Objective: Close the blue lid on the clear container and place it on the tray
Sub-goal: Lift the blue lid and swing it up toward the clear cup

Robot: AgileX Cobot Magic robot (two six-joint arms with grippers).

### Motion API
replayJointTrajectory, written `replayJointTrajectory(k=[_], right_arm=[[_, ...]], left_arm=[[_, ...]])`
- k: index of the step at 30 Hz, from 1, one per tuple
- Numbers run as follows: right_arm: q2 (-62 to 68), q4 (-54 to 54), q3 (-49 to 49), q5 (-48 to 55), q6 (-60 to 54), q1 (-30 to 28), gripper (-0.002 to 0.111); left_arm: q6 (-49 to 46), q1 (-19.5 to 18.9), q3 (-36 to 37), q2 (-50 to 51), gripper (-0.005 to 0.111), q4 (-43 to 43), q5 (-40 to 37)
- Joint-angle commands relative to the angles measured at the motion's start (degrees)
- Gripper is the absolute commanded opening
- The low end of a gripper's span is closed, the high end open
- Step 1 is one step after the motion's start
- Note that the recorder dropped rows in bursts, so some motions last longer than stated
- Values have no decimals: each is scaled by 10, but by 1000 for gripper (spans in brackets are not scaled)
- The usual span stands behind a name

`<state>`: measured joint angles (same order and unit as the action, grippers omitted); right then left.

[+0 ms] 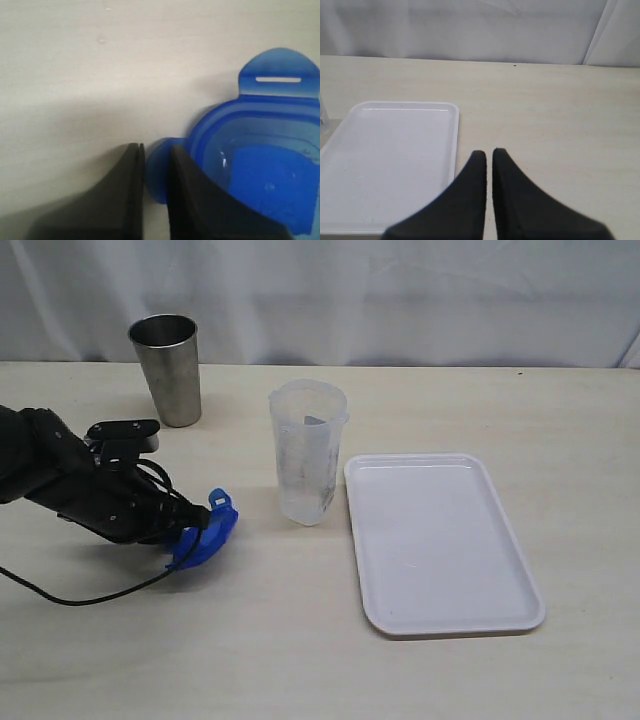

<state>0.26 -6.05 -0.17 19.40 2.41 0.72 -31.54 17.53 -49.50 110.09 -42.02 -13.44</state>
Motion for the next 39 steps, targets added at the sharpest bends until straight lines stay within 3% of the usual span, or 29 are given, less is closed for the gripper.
replayJointTrajectory(k=[1, 23, 32, 39], right_arm=[[-3, 0, 2, 2, 1, 0, 5], [-3, 0, 2, 2, 1, 0, 5], [-3, 0, 2, 2, 1, 0, 5], [-3, 0, 2, 2, 1, 0, 5]], left_arm=[[-4, 5, 1, -24, 0, 14, -9], [-4, 5, -6, -204, 0, 99, 6], [-4, 5, -94, -226, 0, 110, -17], [-16, 5, -144, -226, 0, 113, 36]])
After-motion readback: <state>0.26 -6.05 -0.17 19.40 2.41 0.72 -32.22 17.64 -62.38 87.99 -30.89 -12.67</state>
